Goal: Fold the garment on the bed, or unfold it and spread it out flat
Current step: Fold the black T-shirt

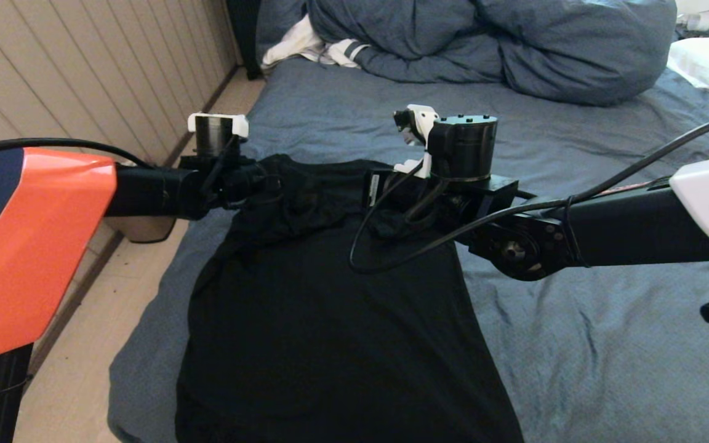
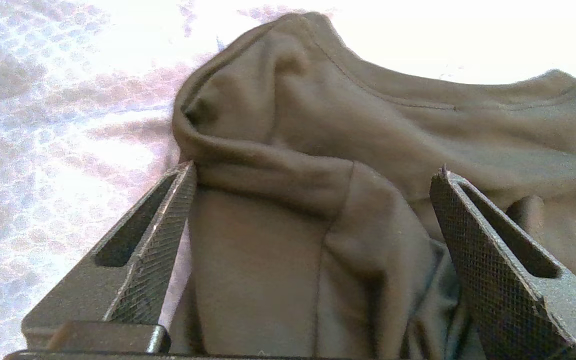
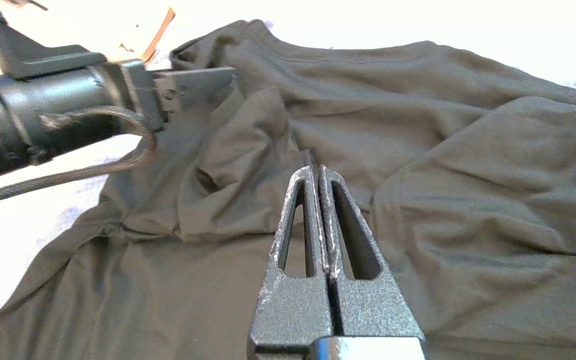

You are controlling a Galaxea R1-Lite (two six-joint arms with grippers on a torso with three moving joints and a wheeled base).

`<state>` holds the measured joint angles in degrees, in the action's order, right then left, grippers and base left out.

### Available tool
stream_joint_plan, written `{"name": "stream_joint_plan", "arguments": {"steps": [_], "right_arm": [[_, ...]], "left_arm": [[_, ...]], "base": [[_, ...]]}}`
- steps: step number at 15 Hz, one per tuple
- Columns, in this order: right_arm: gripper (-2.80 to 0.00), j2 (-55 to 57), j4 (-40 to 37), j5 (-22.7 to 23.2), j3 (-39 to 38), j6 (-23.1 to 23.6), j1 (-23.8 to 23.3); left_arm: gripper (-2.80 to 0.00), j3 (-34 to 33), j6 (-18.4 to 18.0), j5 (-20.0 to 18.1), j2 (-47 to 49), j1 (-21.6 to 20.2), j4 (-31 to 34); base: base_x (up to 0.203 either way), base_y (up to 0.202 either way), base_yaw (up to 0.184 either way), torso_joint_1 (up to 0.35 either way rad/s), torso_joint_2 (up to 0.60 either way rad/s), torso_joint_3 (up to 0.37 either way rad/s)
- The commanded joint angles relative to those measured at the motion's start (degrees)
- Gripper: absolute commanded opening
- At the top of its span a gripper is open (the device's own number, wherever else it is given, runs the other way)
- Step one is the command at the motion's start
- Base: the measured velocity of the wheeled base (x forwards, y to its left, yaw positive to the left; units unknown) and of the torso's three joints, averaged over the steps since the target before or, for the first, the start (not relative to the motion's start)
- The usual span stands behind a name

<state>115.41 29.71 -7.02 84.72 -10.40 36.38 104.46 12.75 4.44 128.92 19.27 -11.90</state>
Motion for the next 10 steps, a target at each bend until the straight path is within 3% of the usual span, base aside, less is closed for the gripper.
{"name": "stream_joint_plan", "arguments": {"steps": [1, 5, 6, 10], "right_arm": [[-2.8, 0.2, 0.2, 0.0, 0.0, -0.1, 0.0], [-2.8, 0.2, 0.2, 0.0, 0.0, -0.1, -0.1], [-2.8, 0.3, 0.2, 0.1, 0.1, -0.1, -0.4], [-2.8, 0.5, 0.1, 0.6, 0.4, -0.1, -0.5]], "left_arm": [[0.0, 0.0, 0.1, 0.1, 0.1, 0.1, 0.3], [0.0, 0.3, -0.9, 0.2, 1.2, -0.4, 0.1], [-2.8, 1.1, -0.9, 0.3, 1.8, -0.3, 0.3], [-2.8, 2.9, -1.0, 2.1, 3.5, -0.5, 0.4]], "base": [[0.0, 0.0, 0.0, 0.0, 0.0, 0.0], [0.0, 0.0, 0.0, 0.0, 0.0, 0.0], [0.0, 0.0, 0.0, 0.0, 0.0, 0.0], [0.0, 0.0, 0.0, 0.0, 0.0, 0.0]]}}
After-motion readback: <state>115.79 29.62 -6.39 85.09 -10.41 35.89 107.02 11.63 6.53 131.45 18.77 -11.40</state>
